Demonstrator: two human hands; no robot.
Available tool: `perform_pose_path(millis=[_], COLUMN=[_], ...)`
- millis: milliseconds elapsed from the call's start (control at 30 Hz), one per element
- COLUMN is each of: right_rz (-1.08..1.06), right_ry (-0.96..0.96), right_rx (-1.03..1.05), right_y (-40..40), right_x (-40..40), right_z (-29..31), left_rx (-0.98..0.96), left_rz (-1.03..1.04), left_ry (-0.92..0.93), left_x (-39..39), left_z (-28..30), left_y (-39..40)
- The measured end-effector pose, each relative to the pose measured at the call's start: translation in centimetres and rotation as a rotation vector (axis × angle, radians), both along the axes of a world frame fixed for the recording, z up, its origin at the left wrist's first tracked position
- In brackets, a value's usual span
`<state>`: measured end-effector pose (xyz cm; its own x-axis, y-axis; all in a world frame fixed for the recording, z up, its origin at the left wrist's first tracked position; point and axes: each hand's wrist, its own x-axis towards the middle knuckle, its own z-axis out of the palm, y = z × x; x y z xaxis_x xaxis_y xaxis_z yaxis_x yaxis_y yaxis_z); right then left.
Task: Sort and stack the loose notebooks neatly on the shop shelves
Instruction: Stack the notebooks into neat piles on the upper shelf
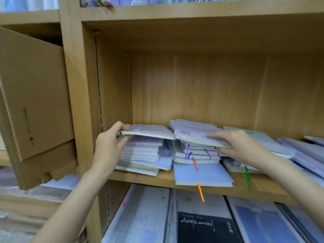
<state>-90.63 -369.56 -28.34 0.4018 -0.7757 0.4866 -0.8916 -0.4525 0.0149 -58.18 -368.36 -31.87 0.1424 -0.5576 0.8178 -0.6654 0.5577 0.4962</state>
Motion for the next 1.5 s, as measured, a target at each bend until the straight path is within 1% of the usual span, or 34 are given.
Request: perform_pose_path(millis=[100,200,267,333,400,433,467,533,567,600,667,700,767,833,900,967,1067,1133,1200,1267,1333,1433,1500], right_rz=[-0.027,0.008,0.01,-0.003,0.007,0.028,0.047,0.05,0.031,0.02,0.022,0.016,0.009,0.025,0.068,0.101,0.109,0.12,0.113,0.042,-0.028,-0.018,-0.004], right_ry=[-0.081,-0.14,-0.166,-0.237,-0.389,-0.461,-0.503,-0.528,-0.512,-0.479,-0.389,-0.36,-0.351,-0.373,-0.44,-0.505,-0.498,-0.567,-0.645,-0.607,-0.49,-0.432,-0.397], right_rx=[-0.013,0.015,0.03,0.059,0.111,0.111,0.101,0.104,0.109,0.104,0.074,0.063,0.11,0.205,0.246,0.289,0.367,0.376,0.348,0.314,0.314,0.373,0.426], right_y=[0.2,0.3,0.3,0.4,0.9,1.3,1.6,2.1,2.2,2.3,2.0,2.0,2.0,2.3,3.0,3.2,2.3,1.5,0.7,0.4,0.6,1.4,1.6], right_x=[-0.4,-0.5,-0.5,-0.7,-0.9,-1.1,-1.4,-2.0,-2.3,-2.6,-3.2,-3.2,-3.0,-2.5,-2.1,-2.1,-2.6,-2.9,-3.3,-3.7,-4.1,-4.3,-3.8], right_z=[0.1,0.1,0.1,0.1,0.2,0.2,0.2,-0.1,-0.3,-0.6,-1.0,-1.1,-1.2,-1.3,-1.0,-0.5,0.7,1.8,2.6,2.5,1.7,0.7,0.7], left_rx=[-0.131,-0.255,-0.3,-0.342,-0.347,-0.308,-0.24,-0.049,0.049,0.145,0.27,0.317,0.382,0.435,0.463,0.452,0.413,0.384,0.35,0.358,0.41,0.486,0.549], left_rz=[0.104,0.258,0.273,0.195,0.022,-0.074,-0.142,-0.172,-0.19,-0.252,-0.413,-0.459,-0.503,-0.556,-0.605,-0.607,-0.559,-0.528,-0.528,-0.544,-0.575,-0.636,-0.739], left_ry=[-0.029,0.114,0.153,0.109,0.019,-0.058,-0.166,-0.416,-0.481,-0.456,-0.287,-0.226,-0.153,-0.012,0.088,0.127,0.105,0.099,0.161,0.243,0.289,0.38,0.635], left_x=[-0.4,-0.5,-1.1,-2.7,-4.9,-6.0,-6.9,-8.3,-8.6,-8.7,-8.4,-8.3,-8.3,-8.3,-8.5,-8.6,-9.0,-9.3,-9.5,-9.5,-9.5,-9.4,-9.7], left_z=[2.3,5.7,7.3,7.9,7.4,6.7,5.7,3.3,2.2,1.5,1.2,1.3,1.4,1.5,1.4,1.1,0.8,0.5,0.2,0.3,0.4,0.5,1.3], left_y=[1.3,1.7,1.6,1.5,1.5,1.2,0.7,-0.7,-1.3,-1.4,-1.2,-1.1,-0.9,-0.6,-0.4,-0.5,-0.5,-0.8,-1.1,-1.1,-0.9,-0.9,-1.0])
